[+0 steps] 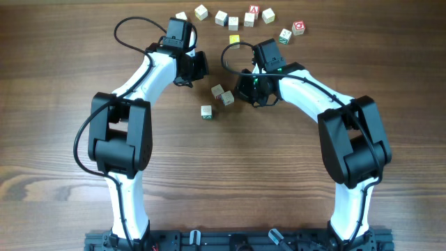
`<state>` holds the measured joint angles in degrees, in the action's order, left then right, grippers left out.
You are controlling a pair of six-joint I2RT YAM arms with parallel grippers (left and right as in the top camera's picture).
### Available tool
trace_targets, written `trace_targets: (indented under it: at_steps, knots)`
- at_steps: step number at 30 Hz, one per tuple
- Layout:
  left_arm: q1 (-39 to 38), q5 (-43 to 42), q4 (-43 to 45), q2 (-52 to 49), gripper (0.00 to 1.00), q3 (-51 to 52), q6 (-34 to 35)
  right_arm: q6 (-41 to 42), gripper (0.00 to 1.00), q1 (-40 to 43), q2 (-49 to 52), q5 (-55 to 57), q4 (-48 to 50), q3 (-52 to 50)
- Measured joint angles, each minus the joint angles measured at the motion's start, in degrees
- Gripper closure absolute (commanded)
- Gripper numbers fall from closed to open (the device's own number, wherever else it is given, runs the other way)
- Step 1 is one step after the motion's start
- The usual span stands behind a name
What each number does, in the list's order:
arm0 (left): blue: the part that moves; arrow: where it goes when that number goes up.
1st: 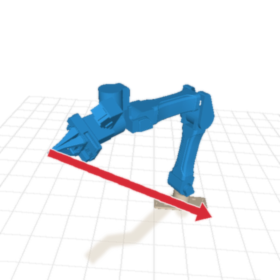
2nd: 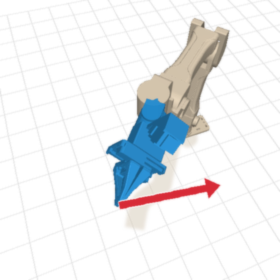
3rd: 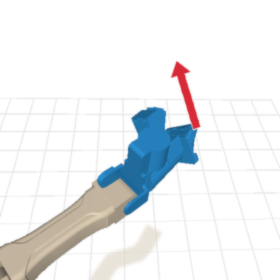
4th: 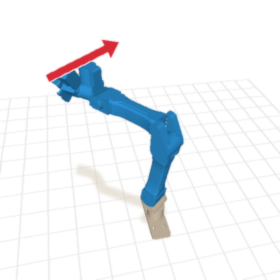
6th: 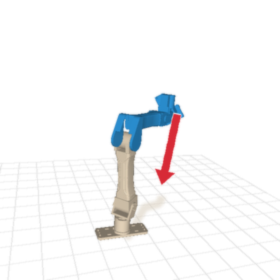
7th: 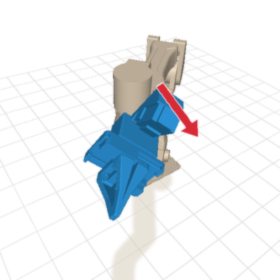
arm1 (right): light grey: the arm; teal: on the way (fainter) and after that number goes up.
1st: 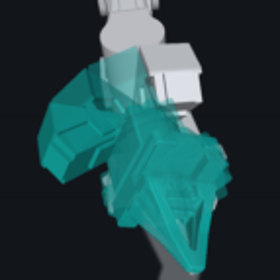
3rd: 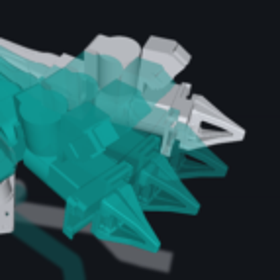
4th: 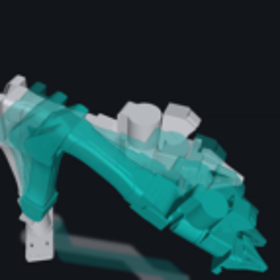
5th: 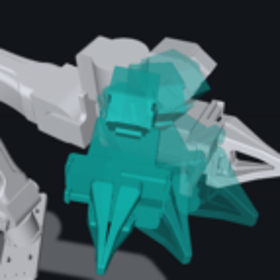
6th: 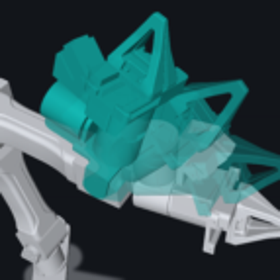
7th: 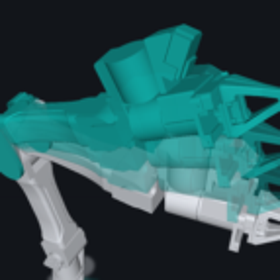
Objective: Form a circle
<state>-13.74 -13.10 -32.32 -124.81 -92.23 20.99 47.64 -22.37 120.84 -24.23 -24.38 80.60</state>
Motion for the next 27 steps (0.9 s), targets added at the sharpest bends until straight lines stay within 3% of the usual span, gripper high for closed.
trace_targets:
  at_steps: [12, 20, 27]
  knots:
    - [0.0, 0.0, 0.0, 0.0, 0.96, 0.0, -0.1, -2.3, 0.95, 0.5, -0.1, 0.2, 0.2, 0.0]
    - [1.4, 0.0, 1.2, 0.0, 0.96, 0.0, -0.2, -16.8, 0.95, -2.2, -6.1, 0.9, 0.8, 0.0]
    - [9.7, 0.0, 0.8, 0.0, 0.96, 0.0, 0.8, -24.7, 0.95, -10.8, -6.1, 8.6, 1.0, 0.0]
